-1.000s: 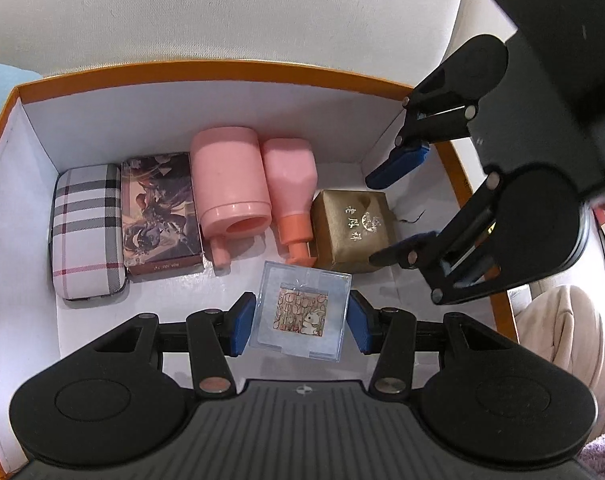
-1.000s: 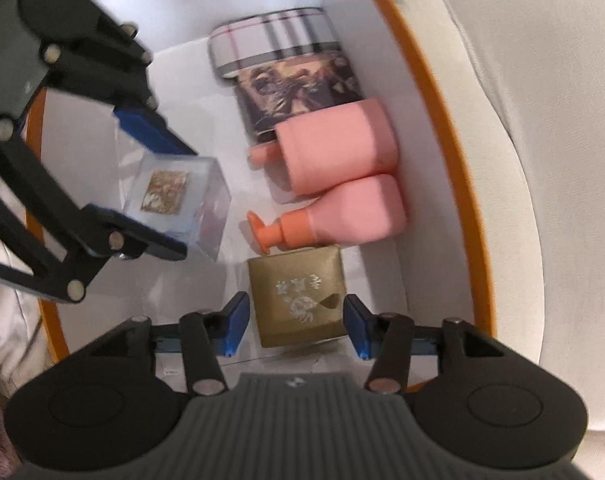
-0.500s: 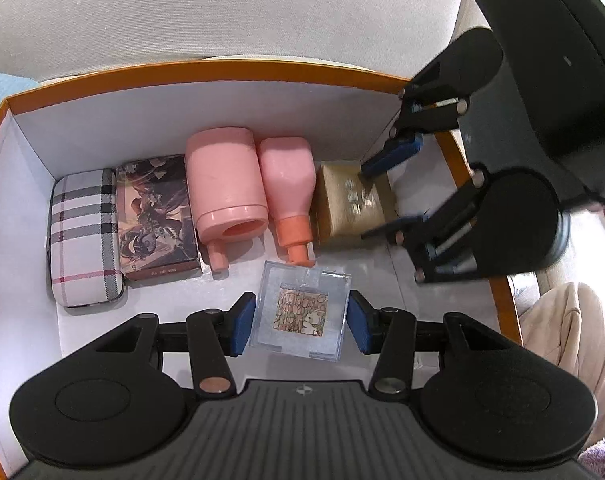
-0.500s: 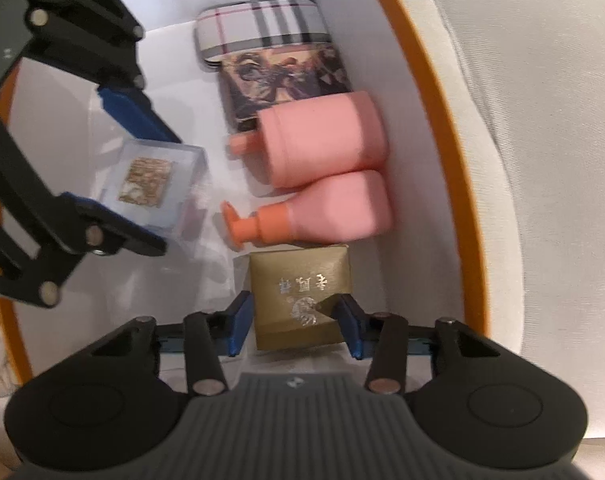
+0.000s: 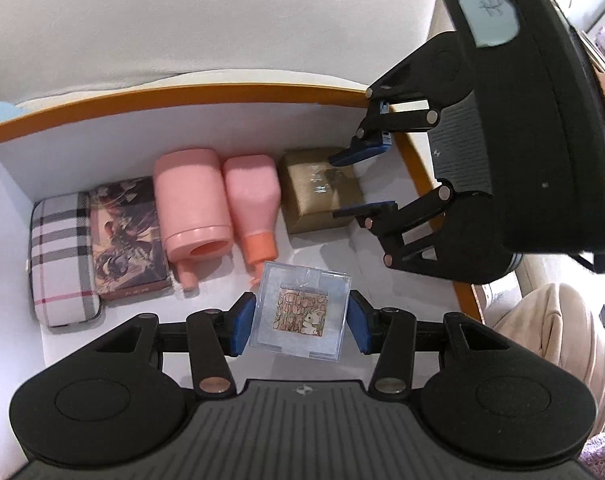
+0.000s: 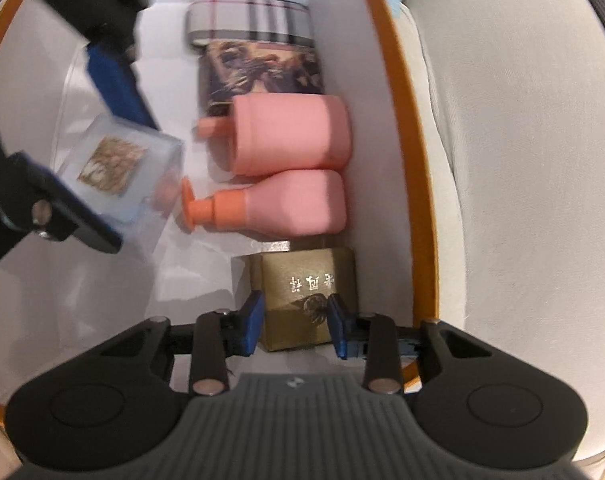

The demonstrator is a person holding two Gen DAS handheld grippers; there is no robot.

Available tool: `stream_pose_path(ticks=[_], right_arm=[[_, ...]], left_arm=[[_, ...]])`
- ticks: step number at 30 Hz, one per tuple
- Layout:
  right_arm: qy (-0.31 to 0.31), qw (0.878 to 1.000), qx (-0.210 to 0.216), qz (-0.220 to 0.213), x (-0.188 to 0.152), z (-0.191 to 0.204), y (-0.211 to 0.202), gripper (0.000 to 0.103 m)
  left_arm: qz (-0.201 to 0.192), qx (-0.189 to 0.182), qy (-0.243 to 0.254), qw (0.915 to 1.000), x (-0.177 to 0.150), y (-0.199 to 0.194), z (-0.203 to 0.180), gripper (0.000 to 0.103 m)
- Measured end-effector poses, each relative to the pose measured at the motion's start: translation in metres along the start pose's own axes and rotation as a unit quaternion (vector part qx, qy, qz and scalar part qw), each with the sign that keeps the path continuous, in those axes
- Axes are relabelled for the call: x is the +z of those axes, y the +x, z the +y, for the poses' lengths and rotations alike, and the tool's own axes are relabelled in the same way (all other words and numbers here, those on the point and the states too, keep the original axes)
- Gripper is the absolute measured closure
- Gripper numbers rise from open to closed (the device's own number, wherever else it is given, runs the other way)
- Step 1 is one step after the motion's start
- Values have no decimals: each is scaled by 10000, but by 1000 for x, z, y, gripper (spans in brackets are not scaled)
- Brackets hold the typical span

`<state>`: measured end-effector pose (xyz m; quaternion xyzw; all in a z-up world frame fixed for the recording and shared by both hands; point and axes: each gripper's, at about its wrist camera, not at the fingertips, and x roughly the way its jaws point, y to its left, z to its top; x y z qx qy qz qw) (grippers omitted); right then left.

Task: Organize rigid objects
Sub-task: 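Lower the clear case beside the brown box and open the left gripper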

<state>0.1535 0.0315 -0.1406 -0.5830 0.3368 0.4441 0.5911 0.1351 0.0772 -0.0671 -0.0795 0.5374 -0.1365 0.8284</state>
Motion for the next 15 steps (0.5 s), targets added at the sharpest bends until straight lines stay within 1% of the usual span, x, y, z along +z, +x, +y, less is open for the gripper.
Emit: stream_pose_path(ticks=[2,4,6,8,10,12,13,15], right_arm=[[230,9997,8,-103,-3,-2,-7,68],[770,9964,3,-348,-8,-11,-20,68],[1395,9879,-107,-662,-17,-20,-38,68],[1960,9754,-345,-945,-30,-24,-57,67],[2447,9613,-646,-1087,-43,-25,-70,67],[2878,9469,-931,-1087,-56,-24,-75,67],[3069,9398,-1077,-1045,-51,-19,-80,67],[3543,9215,-1253,-976,-61,-22,-79,65]], left_arm=[[0,-8,-59,10000,3,2,-2,47],[-14,-3,-266,9996,6,4,-2,47],[-37,-62,-494,9988,11,7,-2,47],[-31,-137,-664,9977,15,12,-4,47],[-2,-140,-795,9967,18,17,-7,47],[33,-16,-951,9955,22,24,-10,47],[33,35,-1015,9948,24,27,-11,47],[36,149,-1155,9932,27,33,-12,47]])
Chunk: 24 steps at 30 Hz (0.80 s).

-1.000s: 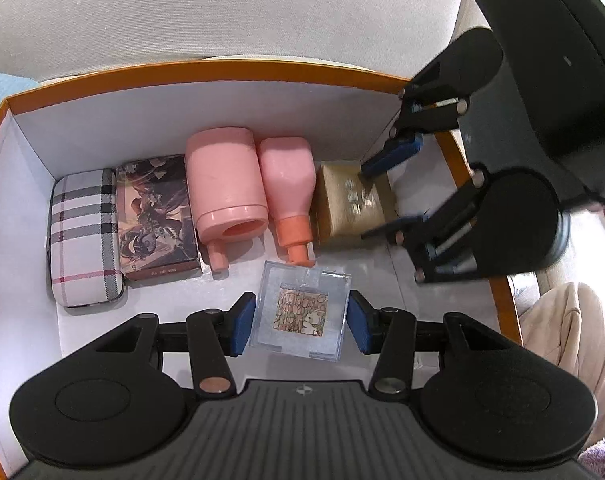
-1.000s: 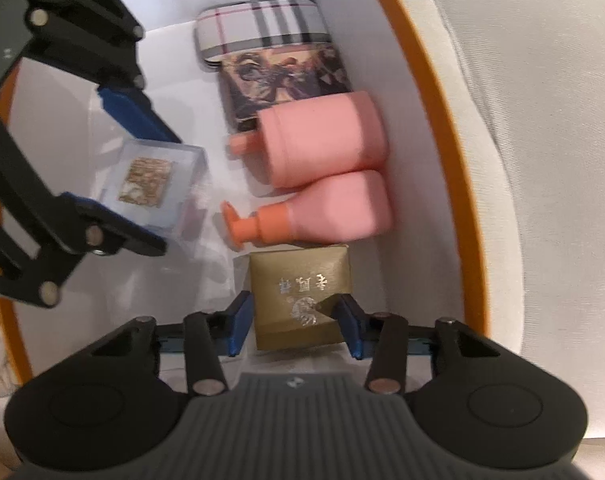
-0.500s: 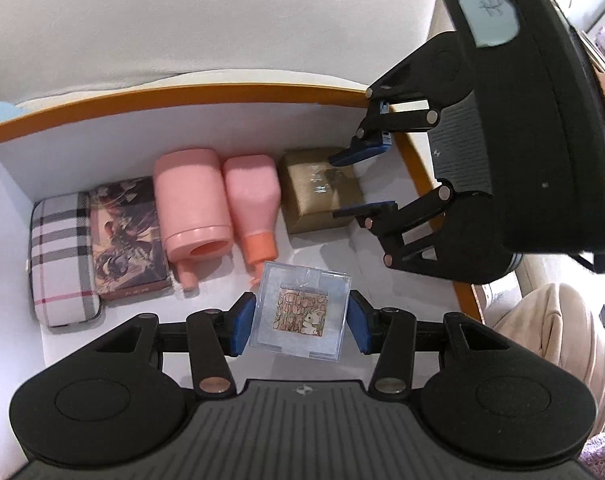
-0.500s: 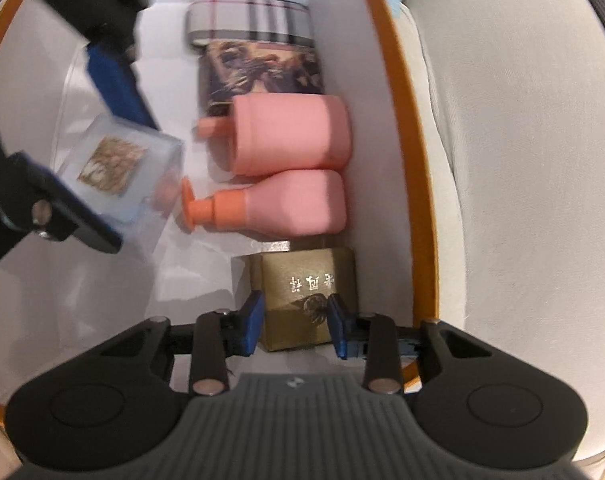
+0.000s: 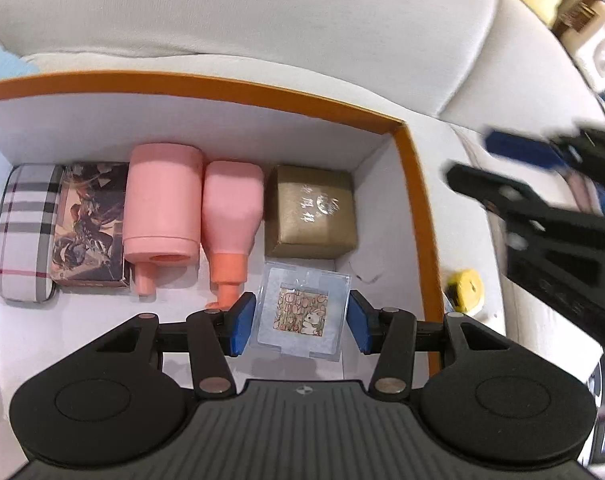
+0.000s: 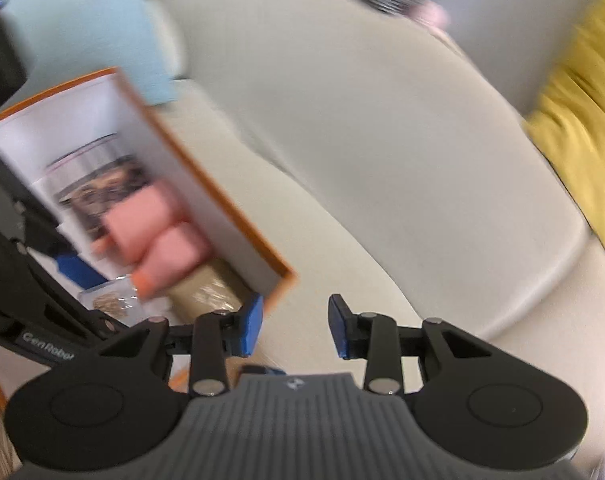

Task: Organize rigid objects
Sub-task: 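Lower the clear case beside the brown box and open the left gripper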

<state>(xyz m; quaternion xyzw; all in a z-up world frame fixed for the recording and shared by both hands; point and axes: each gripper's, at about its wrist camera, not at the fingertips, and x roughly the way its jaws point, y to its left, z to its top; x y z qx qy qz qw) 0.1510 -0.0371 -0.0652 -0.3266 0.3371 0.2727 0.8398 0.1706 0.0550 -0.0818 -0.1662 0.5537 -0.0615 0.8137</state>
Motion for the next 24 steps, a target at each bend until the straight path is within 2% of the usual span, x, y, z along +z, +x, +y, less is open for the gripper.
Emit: stream_pose_path(ticks=[2,5,8,11,14,18,21,23,24], right_arm=[[478,9988,-88,62,-10,-10,2,63],[861,9961,-44,177,-26,-19,11,63],[1062,9940,14,262,-38,-27,8,63],[1311,9907,93,342,-46,-35,4,63],[1429,9889,150,376,-52,-38,0,63],[1510,9875,192,422,-59,-37,-3,63],[1534,9868,244,455,-63,-36,-6,63],[1548,9864,274,472,-64,-35,-7,63],[1560,9861,287,485,-65,-35,-8,63]], left_arm=[[-2,117,-104,9999,2,7,-3,47],[20,115,-285,9995,6,17,-7,47],[-11,174,-398,9991,10,27,-10,47],[-52,75,-674,9977,15,32,-5,47],[63,152,-762,9970,18,39,1,47],[32,27,-1003,9949,19,40,6,46],[42,-67,-1140,9935,19,40,10,41],[-7,-244,-1164,9929,20,37,13,29],[-24,-300,-1136,9931,20,36,14,29]])
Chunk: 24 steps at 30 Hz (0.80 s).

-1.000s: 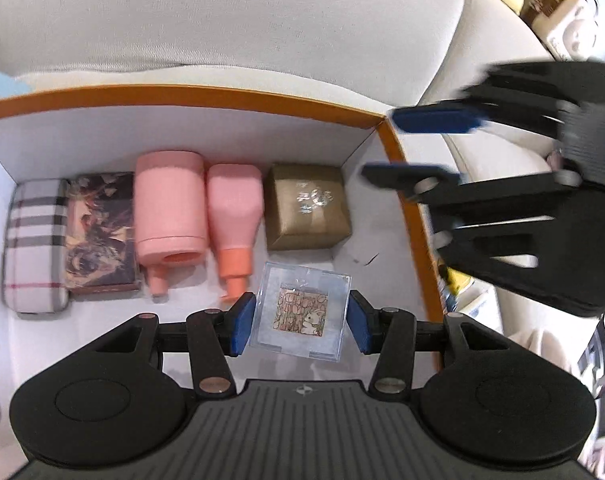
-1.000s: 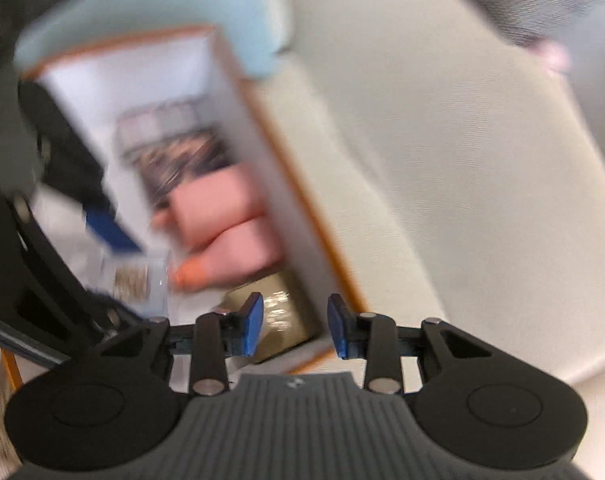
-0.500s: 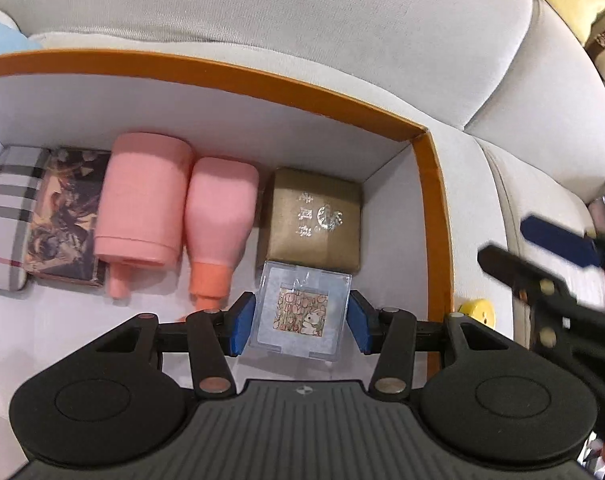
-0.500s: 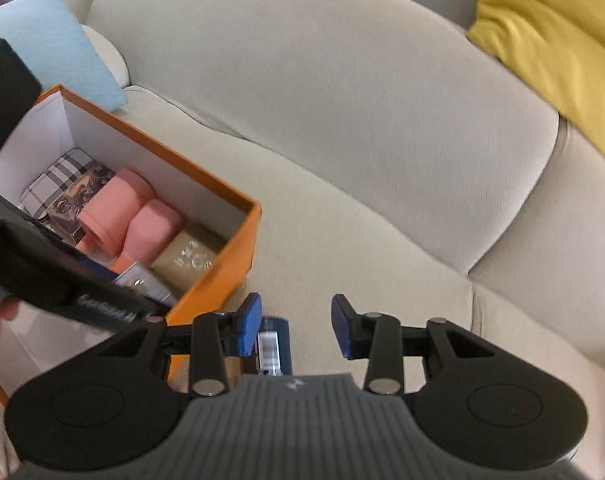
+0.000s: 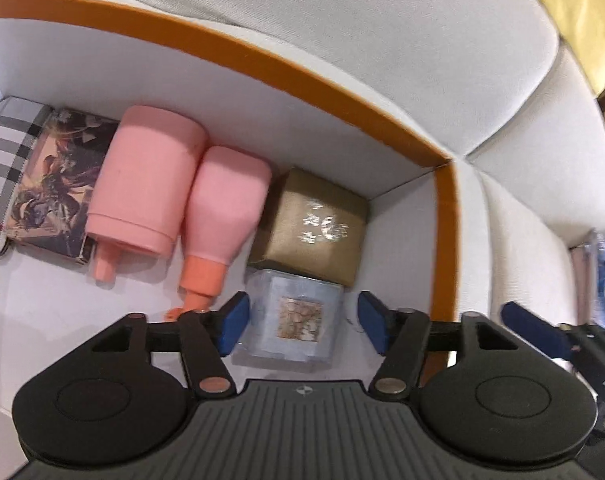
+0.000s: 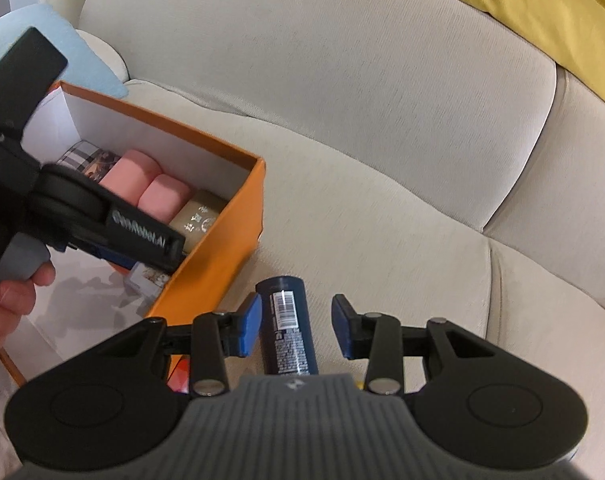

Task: Organize rigid objects
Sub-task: 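Lower the clear case beside the brown box and open the left gripper, then move both tools back to the items on the sofa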

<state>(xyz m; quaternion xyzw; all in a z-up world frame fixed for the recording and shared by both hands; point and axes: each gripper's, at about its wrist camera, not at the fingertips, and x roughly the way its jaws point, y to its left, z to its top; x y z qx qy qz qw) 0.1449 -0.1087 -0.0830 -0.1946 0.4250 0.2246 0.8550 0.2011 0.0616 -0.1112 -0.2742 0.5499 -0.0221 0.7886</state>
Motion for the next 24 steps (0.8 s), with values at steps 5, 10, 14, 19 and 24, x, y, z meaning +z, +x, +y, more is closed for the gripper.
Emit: stream_pose_path(ticks=[5,10,14,19,24], right_arm=[[-6,10000,34,21,-3,4,-2,63],[-20,10000,29,58,-6,8,-1,62],[-58,9999,28,102,-10,10,0,62],[-89,9998,15,176,-11,10,-2,62],[-97,9998,9,171,-10,10,-5,62]], left_arm=[[106,46,432,9990,-2,-10,0,52],[96,13,468,9989,-1,-13,11,73],[48,-87,496,9987,7,-1,11,81],[18,-41,523,9986,-4,-11,1,81],[-72,112,573,9983,-16,-20,0,81]])
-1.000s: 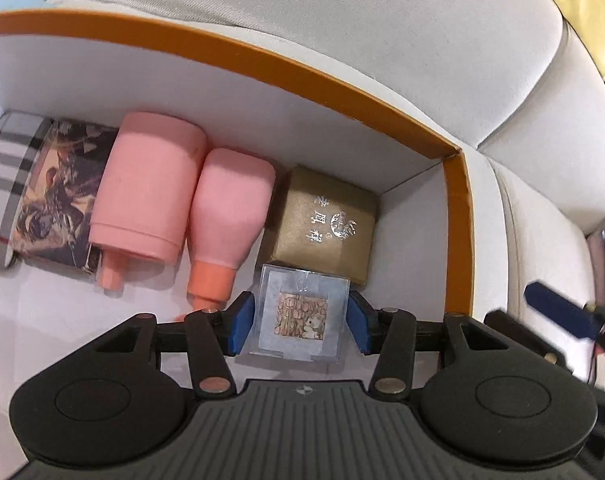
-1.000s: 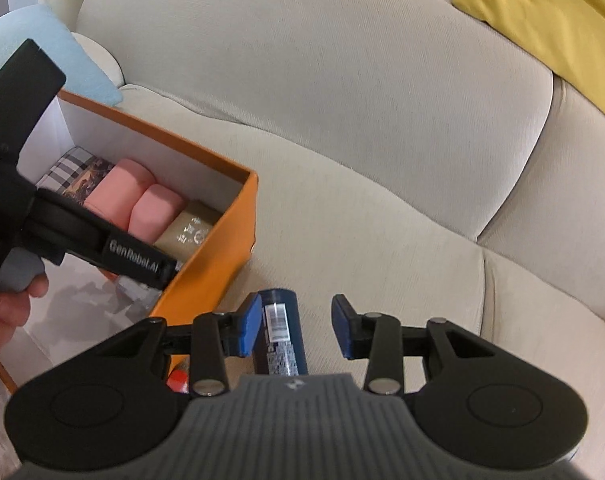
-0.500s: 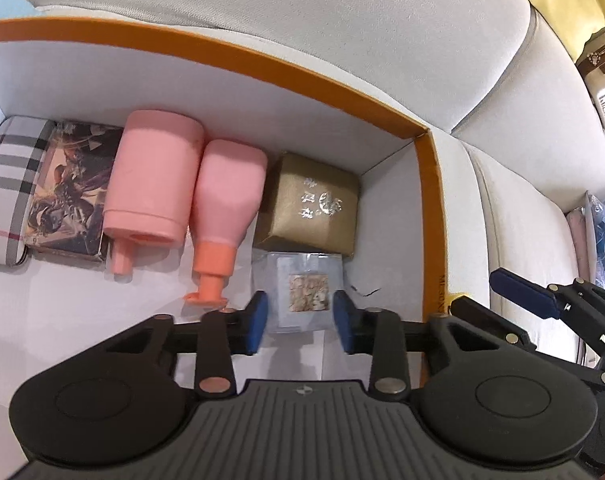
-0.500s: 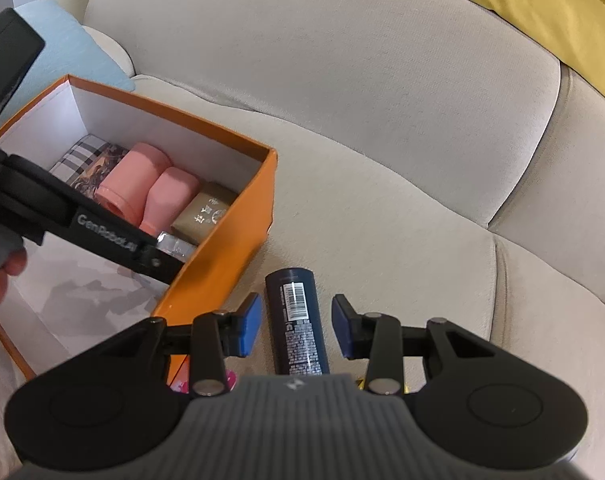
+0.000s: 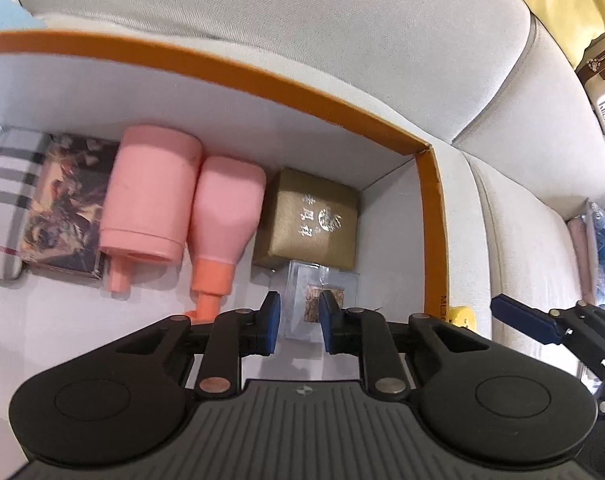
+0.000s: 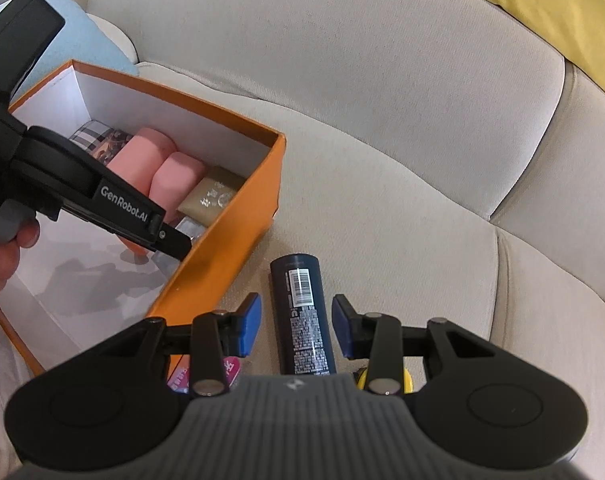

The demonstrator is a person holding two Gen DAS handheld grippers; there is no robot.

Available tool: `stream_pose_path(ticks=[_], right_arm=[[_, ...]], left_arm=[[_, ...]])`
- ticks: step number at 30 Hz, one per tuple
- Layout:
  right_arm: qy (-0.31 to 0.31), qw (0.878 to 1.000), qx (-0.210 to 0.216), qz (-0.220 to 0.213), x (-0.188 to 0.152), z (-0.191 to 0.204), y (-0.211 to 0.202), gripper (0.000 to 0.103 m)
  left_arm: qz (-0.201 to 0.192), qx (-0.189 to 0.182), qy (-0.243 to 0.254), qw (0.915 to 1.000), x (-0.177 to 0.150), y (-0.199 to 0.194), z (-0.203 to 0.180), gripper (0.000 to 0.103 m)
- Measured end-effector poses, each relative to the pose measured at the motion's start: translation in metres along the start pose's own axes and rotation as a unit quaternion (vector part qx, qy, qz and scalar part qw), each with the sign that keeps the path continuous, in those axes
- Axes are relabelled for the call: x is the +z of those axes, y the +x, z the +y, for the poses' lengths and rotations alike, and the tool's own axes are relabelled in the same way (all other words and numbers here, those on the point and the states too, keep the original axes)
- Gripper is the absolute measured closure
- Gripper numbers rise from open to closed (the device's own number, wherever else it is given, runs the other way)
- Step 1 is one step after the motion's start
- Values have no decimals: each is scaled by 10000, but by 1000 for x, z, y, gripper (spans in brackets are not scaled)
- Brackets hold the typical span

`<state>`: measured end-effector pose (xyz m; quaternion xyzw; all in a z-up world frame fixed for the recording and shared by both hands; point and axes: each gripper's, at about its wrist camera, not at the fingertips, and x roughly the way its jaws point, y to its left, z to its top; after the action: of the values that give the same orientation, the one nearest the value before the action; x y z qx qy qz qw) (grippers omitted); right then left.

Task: Organize rigid objects
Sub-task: 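Move both tools back to the items on the sofa, then grasp the dark blue spray can with the left gripper while the right grasps the white tube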

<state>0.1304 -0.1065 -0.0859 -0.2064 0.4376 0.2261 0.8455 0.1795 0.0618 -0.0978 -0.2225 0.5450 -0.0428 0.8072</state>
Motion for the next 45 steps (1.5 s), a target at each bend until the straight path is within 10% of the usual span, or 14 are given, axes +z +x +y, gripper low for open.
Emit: stream_pose_path(ticks=[15,31,45], right_arm=[[439,9984,-243,-249,-33,-20,-43,55],[1674,9849,-376,-227,-136,-73,-68,55],[1929,9807,258,-208,-159,-77,-47,55]], left_arm=[[-867,138,1666,9821,-57,-80,-112,81],[-97,246,2869,9576,-127,-54,-159,79],[285,1363,2675,9534,-140,-14,-173,78]])
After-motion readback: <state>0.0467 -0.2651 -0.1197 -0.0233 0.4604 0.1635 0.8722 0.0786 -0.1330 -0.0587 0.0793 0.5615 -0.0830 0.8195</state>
